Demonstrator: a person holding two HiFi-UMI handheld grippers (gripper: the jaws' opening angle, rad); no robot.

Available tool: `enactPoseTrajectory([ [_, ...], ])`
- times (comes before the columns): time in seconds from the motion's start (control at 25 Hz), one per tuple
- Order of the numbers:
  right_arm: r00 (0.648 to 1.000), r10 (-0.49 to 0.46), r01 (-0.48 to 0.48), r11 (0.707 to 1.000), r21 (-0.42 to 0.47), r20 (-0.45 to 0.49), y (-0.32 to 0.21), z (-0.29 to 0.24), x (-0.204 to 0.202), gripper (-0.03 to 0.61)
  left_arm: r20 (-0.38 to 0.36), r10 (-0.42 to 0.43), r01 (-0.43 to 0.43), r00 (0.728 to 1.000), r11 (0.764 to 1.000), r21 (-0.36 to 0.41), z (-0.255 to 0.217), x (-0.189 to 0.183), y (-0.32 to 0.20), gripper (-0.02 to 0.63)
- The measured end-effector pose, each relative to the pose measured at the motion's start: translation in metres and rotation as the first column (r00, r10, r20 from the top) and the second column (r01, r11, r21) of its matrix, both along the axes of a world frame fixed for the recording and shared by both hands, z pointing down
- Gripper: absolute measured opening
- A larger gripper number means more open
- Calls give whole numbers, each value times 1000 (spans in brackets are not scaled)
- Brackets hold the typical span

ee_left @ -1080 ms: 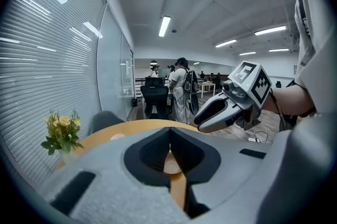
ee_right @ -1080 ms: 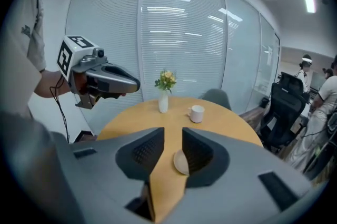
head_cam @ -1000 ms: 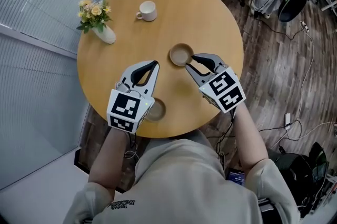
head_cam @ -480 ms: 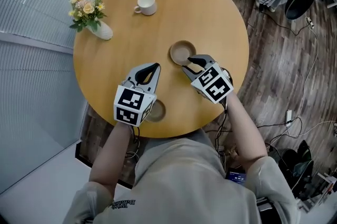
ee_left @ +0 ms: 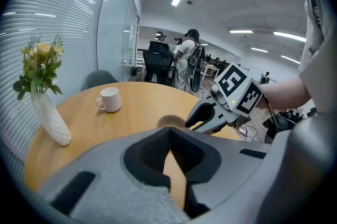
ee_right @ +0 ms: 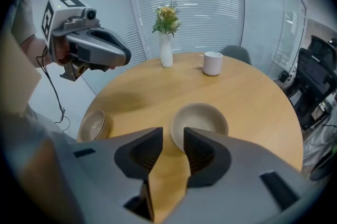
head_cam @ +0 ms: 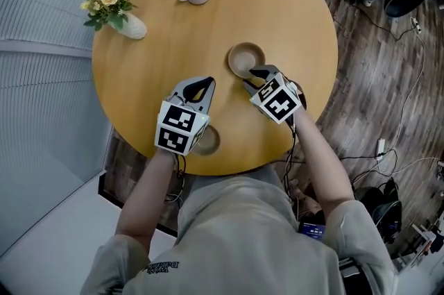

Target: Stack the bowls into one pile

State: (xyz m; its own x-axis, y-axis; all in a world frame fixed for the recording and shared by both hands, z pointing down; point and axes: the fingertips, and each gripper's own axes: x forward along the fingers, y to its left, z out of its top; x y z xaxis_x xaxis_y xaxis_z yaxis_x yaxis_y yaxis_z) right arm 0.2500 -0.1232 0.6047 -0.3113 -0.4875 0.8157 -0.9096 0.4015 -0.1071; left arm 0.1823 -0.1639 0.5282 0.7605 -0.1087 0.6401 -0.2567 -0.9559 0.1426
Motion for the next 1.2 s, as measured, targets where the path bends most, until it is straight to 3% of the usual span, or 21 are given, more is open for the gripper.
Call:
enactPoseTrajectory([
  [0.6, 986, -107, 100, 993, -68, -125, -2, 49, -4, 106, 73, 12, -8, 997, 998, -60, 42, -6, 12, 21],
  [0.76, 971, -147, 134, 988, -81, -187, -3, 57, -6, 69, 80, -5, 9, 997, 998, -61, 46, -12, 9, 20],
  [1.2, 975, -66, 72, 997, 17, -212, -18, 29, -1, 31, 62, -57, 59, 996, 998, -35, 33, -24, 0, 20],
])
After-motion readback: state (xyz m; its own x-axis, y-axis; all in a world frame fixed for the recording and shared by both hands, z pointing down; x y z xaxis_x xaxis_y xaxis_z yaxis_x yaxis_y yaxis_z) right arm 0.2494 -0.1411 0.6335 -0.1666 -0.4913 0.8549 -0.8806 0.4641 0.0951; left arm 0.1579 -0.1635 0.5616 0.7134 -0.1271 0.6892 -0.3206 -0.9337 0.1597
